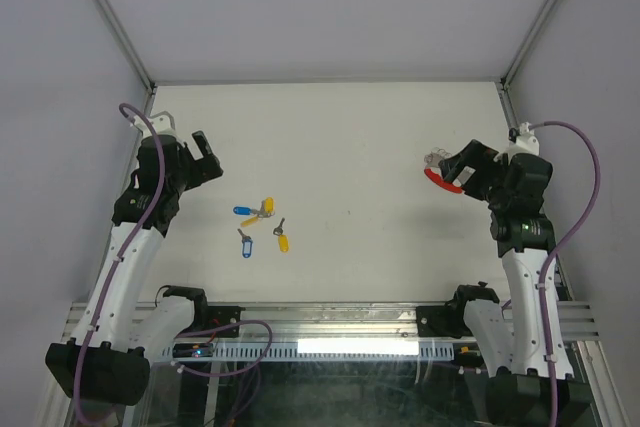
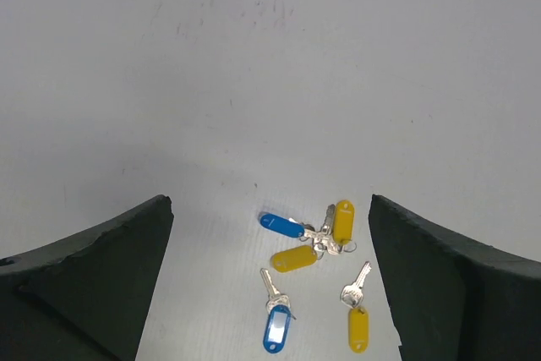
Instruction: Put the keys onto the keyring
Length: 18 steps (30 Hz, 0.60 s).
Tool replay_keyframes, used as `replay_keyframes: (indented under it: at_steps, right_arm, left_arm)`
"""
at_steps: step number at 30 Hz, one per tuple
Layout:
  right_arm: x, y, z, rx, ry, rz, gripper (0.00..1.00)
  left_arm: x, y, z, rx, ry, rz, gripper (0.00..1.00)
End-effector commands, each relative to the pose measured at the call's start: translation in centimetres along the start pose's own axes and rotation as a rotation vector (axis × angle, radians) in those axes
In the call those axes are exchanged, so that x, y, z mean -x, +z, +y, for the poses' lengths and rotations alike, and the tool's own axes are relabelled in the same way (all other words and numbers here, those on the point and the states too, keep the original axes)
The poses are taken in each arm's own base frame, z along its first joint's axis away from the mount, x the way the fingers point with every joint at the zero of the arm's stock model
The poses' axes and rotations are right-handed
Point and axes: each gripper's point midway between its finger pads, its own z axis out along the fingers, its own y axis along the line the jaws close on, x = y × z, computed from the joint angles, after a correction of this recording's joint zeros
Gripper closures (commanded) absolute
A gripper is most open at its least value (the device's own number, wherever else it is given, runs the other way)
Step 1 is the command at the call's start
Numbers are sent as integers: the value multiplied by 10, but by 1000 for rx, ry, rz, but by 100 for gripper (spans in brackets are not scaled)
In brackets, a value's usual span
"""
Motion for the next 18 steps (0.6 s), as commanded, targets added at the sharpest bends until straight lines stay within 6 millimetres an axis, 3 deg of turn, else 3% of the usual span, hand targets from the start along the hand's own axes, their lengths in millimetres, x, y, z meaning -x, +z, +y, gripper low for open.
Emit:
replay_keyframes:
  at_steps: [1,8,14,18]
  right_arm:
    - [5,-5,5,21,-50,-8,0]
    - [-8,12,2,1,60,91,0]
    - [-21,30,-24,-150,143,176,0]
    - [-34,44,-7,-48,205,277,1]
  left_arm:
    - [12,2,-10,-48,-35,-47,1]
    - [14,9,-10,-30,-43,-43,1]
    - [18,9,-7,-28,-37,-85,1]
    - [3,12,-22,-130,-45,-55,1]
